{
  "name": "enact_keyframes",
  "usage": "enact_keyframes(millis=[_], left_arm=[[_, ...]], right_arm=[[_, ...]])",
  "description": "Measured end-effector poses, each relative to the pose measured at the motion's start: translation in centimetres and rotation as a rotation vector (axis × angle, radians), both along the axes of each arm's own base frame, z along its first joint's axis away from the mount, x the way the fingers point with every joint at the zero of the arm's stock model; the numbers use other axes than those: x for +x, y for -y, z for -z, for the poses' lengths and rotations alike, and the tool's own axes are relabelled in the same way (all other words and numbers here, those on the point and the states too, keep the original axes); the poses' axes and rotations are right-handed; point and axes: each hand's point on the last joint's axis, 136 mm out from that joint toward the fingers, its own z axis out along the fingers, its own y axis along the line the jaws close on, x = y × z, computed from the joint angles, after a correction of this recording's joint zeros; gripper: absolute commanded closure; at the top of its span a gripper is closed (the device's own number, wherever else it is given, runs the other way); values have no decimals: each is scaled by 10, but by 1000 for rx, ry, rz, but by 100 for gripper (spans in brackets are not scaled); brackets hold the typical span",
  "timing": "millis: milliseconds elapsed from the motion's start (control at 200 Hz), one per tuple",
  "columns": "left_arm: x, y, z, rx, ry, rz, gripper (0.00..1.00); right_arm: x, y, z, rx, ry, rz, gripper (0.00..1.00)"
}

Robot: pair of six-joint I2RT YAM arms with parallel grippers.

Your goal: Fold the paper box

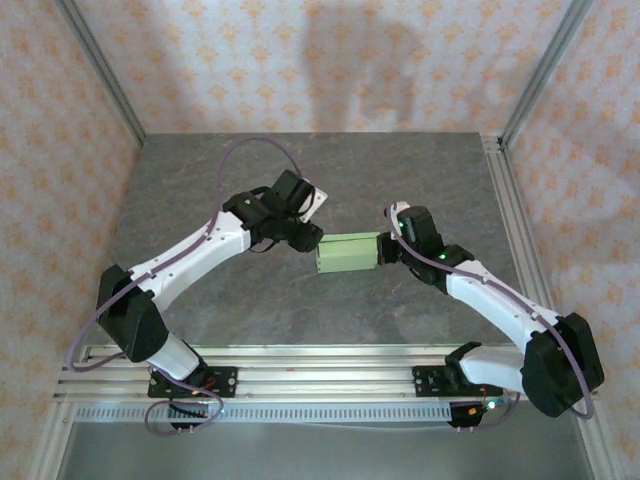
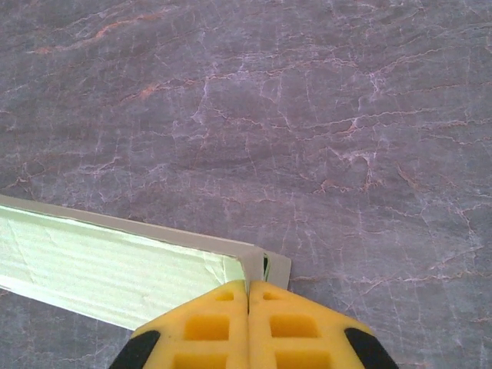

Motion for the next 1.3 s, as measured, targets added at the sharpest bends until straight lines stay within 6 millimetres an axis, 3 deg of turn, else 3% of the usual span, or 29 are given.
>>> enact_keyframes(millis=[445, 696, 976, 1301], left_arm=[[8, 11, 35, 31, -116, 4, 67], [10, 13, 31, 27, -115, 8, 81], [10, 16, 38, 30, -138, 11, 82], [8, 18, 39, 15, -154, 13, 90]], right_arm=[[-1, 1, -1, -5, -10, 0, 100], [-2, 1, -1, -7, -14, 0, 100], [-2, 1, -2, -8, -16, 0, 100], [-2, 1, -2, -8, -16, 0, 100]])
